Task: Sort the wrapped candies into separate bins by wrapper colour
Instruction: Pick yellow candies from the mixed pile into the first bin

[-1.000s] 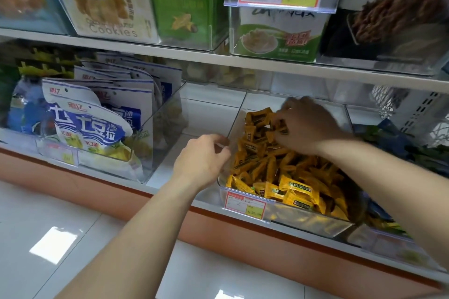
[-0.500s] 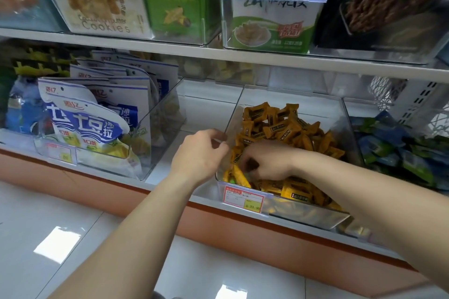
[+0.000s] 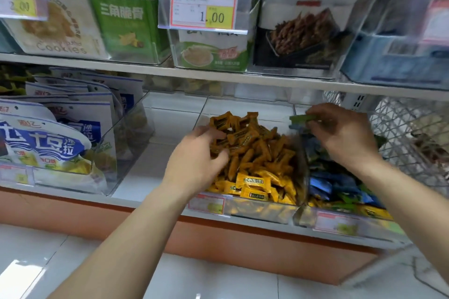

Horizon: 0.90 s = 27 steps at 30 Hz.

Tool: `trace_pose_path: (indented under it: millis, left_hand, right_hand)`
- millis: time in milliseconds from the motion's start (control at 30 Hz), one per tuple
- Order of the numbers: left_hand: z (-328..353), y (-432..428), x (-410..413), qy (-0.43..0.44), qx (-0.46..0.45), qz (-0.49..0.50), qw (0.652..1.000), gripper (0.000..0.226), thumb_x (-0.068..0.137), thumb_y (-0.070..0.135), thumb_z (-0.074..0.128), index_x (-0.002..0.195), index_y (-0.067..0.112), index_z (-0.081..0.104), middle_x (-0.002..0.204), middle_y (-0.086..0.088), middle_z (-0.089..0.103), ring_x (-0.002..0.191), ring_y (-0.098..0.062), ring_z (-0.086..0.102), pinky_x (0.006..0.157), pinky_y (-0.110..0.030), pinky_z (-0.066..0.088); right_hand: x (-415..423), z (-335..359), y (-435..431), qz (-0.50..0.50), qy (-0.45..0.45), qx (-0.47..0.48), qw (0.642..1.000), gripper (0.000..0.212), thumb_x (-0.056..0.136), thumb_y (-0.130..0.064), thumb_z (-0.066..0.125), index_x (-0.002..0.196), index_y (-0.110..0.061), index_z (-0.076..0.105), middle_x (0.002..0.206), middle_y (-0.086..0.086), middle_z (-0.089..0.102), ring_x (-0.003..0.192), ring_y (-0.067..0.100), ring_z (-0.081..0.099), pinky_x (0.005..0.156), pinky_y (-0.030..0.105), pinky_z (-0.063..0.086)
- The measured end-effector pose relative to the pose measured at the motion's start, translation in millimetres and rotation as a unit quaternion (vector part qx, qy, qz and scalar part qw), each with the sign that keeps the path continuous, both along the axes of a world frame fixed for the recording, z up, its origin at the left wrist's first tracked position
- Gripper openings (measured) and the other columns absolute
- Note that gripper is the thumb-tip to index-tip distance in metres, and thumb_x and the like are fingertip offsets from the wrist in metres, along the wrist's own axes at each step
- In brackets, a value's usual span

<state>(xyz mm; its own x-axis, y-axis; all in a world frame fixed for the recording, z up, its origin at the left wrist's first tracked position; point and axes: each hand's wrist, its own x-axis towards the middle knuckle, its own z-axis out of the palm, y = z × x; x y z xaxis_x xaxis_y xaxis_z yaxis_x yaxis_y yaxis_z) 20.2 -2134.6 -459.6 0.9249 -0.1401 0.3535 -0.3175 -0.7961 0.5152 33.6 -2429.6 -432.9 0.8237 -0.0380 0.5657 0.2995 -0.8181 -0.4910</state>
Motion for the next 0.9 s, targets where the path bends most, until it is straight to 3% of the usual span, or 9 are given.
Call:
trace_pose_path:
  millis: [67,200,267,367,500,600,700,800,900]
  left_hand:
    - [-4.3,-19.3,-3.4,0.048,0.029,-0.029,0.998,0.042,0.089,0.046,0.061,0.128,0.033,0.059,0.126,0.003,0.063,0.115,-0.021,0.058,0.092,-0.035,0.050]
    - [-25.4,-41.2,3.8,0.159,0.128,0.034,0.978,0.064,0.090,0.060,0.052,0.140,0.022,0.042,0.136,-0.012,0.053,0.118,-0.037,0.055,0.093,-0.041,0.048]
    - [-36.7,-42.7,9.8,0.248,0.146,0.081,0.954,0.081,0.088,0.071,0.045,0.145,0.015,0.032,0.143,-0.018,0.044,0.122,-0.042,0.052,0.097,-0.045,0.047]
    - [-43.7,-45.3,15.4,0.308,0.156,0.082,0.935,0.097,0.075,0.086,0.036,0.146,0.021,0.031,0.144,-0.016,0.044,0.123,-0.039,0.053,0.097,-0.046,0.047]
    - [-33.5,-45.5,15.5,0.312,0.057,-0.029,0.948,0.059,0.080,0.066,0.058,0.133,0.041,0.051,0.132,0.001,0.061,0.106,-0.022,0.058,0.084,-0.031,0.045]
    - [-19.9,-34.6,8.7,0.293,0.058,-0.098,0.949,0.048,0.087,0.051,0.065,0.131,0.038,0.056,0.125,0.008,0.065,0.112,-0.016,0.059,0.082,-0.024,0.044]
    - [-3.1,-9.5,1.0,0.183,0.112,-0.093,0.972,0.053,0.086,0.053,0.061,0.136,0.039,0.055,0.129,0.010,0.066,0.120,-0.016,0.060,0.094,-0.033,0.051]
    - [10.8,27.4,-5.0,0.057,-0.010,-0.012,0.998,0.038,0.085,0.044,0.060,0.121,0.035,0.068,0.111,0.013,0.072,0.099,-0.004,0.066,0.087,-0.027,0.054]
    - [4.4,46.9,-3.2,0.020,-0.085,0.061,0.994,0.027,0.089,0.023,0.067,0.117,0.024,0.068,0.107,0.008,0.070,0.087,-0.001,0.062,0.077,-0.006,0.043]
  right_hand:
    - [-6.7,-7.0,-28.2,-0.080,0.017,-0.123,0.989,0.022,0.090,-0.021,0.064,0.110,-0.027,0.070,0.105,0.005,0.075,0.089,0.027,0.070,0.074,0.031,0.051]
    - [-12.2,-19.4,-40.3,-0.061,0.245,-0.229,0.940,0.045,0.094,-0.046,0.053,0.139,-0.040,0.053,0.142,-0.003,0.056,0.113,0.026,0.062,0.083,0.033,0.051]
    - [-10.7,-15.1,-32.7,-0.068,0.205,-0.225,0.950,0.042,0.096,-0.046,0.048,0.133,-0.033,0.060,0.142,-0.003,0.055,0.122,0.027,0.054,0.093,0.036,0.047]
    - [-12.9,-6.3,-6.4,-0.024,0.111,-0.202,0.973,0.037,0.090,-0.047,0.049,0.115,-0.026,0.068,0.121,-0.002,0.065,0.110,0.025,0.057,0.087,0.035,0.050]
    - [-6.4,-4.3,51.2,0.126,0.183,-0.099,0.970,0.040,0.086,-0.049,0.046,0.119,-0.036,0.066,0.120,-0.014,0.065,0.107,0.007,0.059,0.084,0.024,0.048]
    - [17.3,-9.1,85.9,0.182,0.221,-0.053,0.957,0.029,0.095,-0.034,0.053,0.122,-0.036,0.064,0.126,-0.012,0.064,0.113,0.007,0.057,0.093,0.025,0.046]
    - [41.4,-8.9,111.1,0.195,0.255,-0.004,0.947,0.023,0.097,-0.031,0.057,0.118,-0.036,0.065,0.123,-0.011,0.065,0.108,0.007,0.058,0.087,0.026,0.046]
    - [53.1,-8.4,136.6,0.250,0.291,0.013,0.923,0.020,0.094,-0.023,0.062,0.111,-0.025,0.071,0.115,-0.005,0.069,0.106,0.012,0.063,0.091,0.031,0.048]
    - [48.2,-18.3,161.2,0.359,0.383,-0.101,0.845,0.022,0.096,-0.015,0.057,0.112,-0.017,0.072,0.109,-0.006,0.070,0.102,0.010,0.062,0.090,0.026,0.045]
